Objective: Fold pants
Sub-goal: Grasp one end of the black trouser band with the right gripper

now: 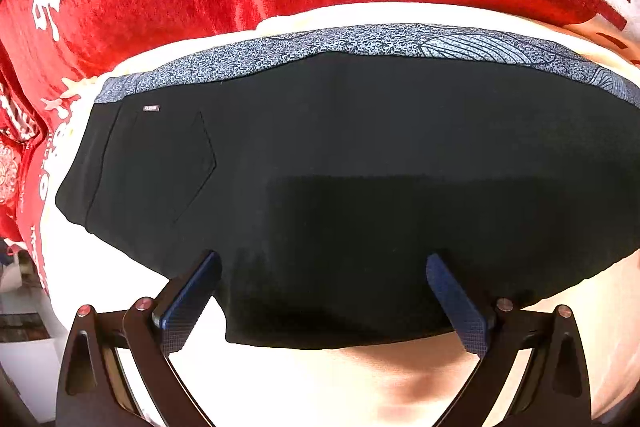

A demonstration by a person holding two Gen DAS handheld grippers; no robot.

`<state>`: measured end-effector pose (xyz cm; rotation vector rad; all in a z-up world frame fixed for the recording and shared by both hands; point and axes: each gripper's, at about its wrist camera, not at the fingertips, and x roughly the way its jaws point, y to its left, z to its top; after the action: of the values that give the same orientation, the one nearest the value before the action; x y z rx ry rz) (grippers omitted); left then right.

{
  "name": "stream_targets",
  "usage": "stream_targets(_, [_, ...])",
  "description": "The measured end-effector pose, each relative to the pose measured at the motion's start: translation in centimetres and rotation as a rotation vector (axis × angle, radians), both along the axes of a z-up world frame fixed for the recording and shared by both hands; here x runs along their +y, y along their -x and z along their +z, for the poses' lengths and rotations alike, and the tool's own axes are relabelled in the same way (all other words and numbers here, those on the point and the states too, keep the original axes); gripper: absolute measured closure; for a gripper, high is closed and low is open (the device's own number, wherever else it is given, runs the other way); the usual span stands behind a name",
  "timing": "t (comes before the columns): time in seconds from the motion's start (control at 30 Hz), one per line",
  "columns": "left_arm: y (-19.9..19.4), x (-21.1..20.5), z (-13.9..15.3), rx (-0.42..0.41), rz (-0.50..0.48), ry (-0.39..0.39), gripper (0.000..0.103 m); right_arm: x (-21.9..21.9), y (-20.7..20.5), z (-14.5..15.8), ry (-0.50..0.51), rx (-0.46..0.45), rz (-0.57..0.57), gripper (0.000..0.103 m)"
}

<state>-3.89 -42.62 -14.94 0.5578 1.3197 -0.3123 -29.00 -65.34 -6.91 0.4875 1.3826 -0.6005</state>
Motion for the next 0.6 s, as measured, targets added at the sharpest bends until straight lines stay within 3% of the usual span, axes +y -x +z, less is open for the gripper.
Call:
stream_targets(0.17, [0.1, 0.1, 0.2, 0.004, -0.006, -0.008, 0.0, -0.4, 2.5, -0.6, -0.119, -0.033, -0.086, 0.035])
stream_targets(0.27, [0.3, -0.3, 0.9, 0.0, -0.029, -0.014, 0.0, -1.5, 5.2, 0.2, -0.21, -0.18, -0.169, 0.035])
stream_targets(0.33, [1.2, -1.1, 2.0, 0.004, -0.05, 0.025, 0.0, -3.1, 7.8, 0.6, -0.271, -0.293, -0.268, 0.035])
stream_targets(0.5, [3.6, -6.1, 4.1, 0.012, -0.125, 0.151, 0.0, -7.4, 12.6, -0.5, -0.314, -0.473, -0.5, 0.035])
stream_targets(0.6, [4.6, -9.5, 3.4, 0.044, -0.148, 0.199, 0.0, -9.0, 14.5, -1.5, -0.316, -0.562, -0.577, 0.035])
